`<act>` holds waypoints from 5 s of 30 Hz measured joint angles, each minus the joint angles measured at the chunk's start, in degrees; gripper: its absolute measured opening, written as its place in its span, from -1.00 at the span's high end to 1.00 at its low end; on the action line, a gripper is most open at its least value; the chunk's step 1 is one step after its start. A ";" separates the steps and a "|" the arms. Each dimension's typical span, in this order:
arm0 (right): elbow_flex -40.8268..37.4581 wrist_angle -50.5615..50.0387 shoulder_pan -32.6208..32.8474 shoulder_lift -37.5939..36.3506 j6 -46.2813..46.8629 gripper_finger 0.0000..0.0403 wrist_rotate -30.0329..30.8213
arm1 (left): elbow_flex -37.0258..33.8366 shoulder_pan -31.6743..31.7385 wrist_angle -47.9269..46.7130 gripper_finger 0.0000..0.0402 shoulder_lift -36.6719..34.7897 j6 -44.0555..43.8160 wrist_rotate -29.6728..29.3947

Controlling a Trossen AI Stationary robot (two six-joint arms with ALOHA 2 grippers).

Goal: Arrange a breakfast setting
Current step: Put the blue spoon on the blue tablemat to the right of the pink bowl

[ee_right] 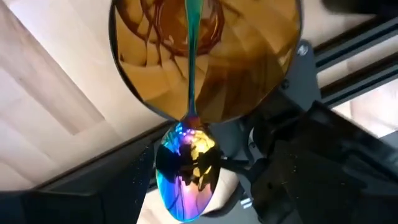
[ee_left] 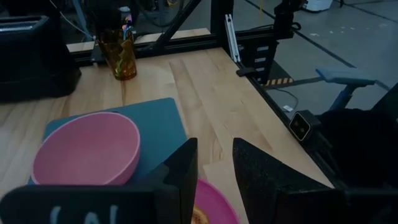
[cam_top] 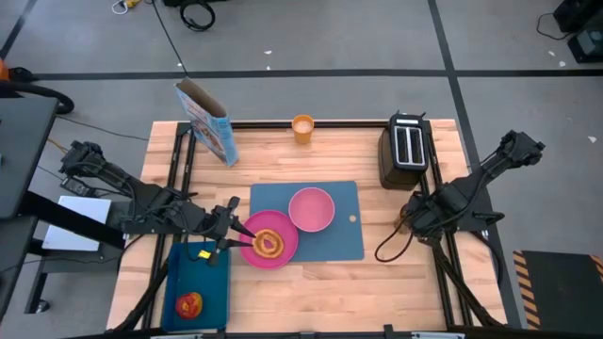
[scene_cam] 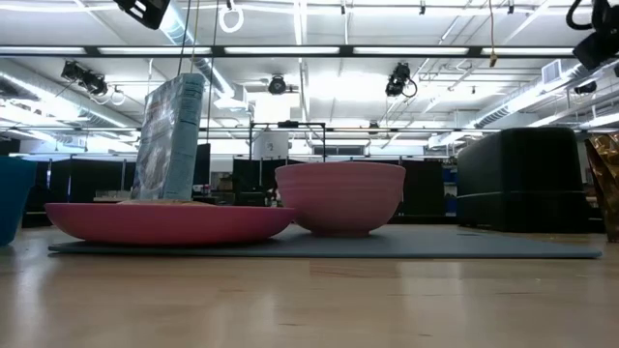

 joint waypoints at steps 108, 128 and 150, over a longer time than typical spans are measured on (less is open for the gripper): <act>7.73 -0.07 -2.62 3.39 6.40 0.18 -7.80 | 0.04 -1.31 -0.07 0.45 0.02 0.41 0.00; 18.28 -0.07 0.68 2.18 18.59 0.18 -13.18 | 0.04 -1.29 -1.28 0.45 0.02 2.84 0.01; 21.51 10.82 -2.47 8.77 9.17 0.18 13.24 | 1.08 6.48 34.13 0.45 21.50 22.08 -2.64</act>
